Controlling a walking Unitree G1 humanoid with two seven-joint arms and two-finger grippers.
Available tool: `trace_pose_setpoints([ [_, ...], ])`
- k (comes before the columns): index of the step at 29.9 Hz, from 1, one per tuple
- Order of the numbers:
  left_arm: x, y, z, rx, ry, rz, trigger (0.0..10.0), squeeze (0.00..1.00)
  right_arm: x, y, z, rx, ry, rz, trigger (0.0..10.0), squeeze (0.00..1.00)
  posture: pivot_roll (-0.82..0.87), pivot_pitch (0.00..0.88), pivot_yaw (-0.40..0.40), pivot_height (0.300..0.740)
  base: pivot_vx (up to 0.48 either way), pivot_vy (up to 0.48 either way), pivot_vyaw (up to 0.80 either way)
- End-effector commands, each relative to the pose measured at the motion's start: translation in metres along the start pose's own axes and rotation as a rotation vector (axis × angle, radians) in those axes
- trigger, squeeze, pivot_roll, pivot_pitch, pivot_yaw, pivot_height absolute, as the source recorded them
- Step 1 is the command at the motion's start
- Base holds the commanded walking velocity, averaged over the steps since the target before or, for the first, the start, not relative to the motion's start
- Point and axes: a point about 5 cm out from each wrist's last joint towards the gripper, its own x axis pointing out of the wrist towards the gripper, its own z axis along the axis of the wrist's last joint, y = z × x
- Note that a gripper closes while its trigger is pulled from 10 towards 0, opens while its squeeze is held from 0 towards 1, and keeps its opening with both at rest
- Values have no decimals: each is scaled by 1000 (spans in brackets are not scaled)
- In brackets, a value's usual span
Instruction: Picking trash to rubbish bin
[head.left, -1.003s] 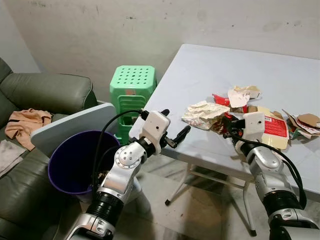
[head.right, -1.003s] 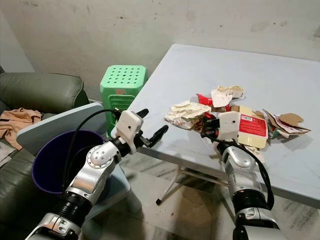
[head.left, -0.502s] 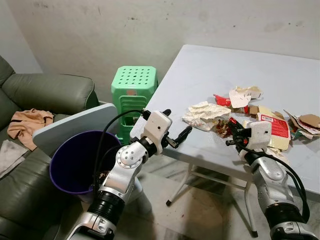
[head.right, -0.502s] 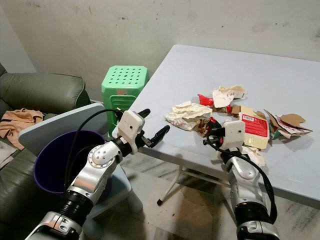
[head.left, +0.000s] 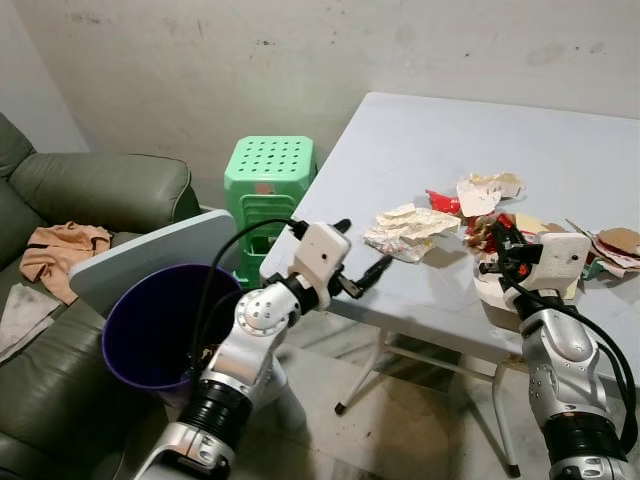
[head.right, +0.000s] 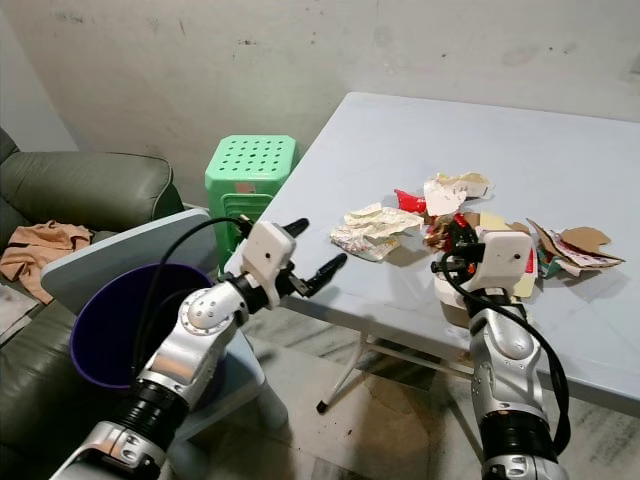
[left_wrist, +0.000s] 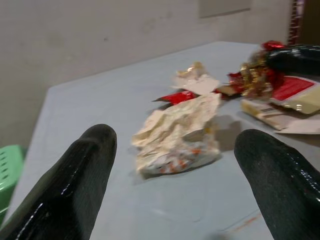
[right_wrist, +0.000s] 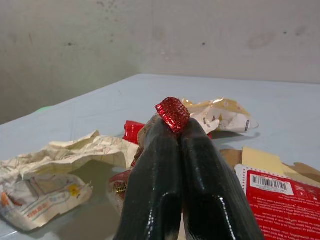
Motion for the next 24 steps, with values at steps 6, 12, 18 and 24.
trace_pose_setpoints([
  [6,-17,55,3,-110,-12,322,10000,0,-6,26,23,-5,-103,-9,10000,0,-23,14,33,715,0,0,0],
  [12,-23,61,0,-115,5,376,10000,0,-9,44,17,-25,-76,38,10000,0,-12,11,31,715,0,0,0],
  [18,-25,68,-1,-143,5,432,10000,0,-9,53,16,-56,-45,49,10000,0,-5,8,32,715,0,0,360],
  [24,-28,74,-2,-179,11,459,10000,0,-7,57,12,-67,-11,58,10000,0,3,7,30,715,0,0,800],
])
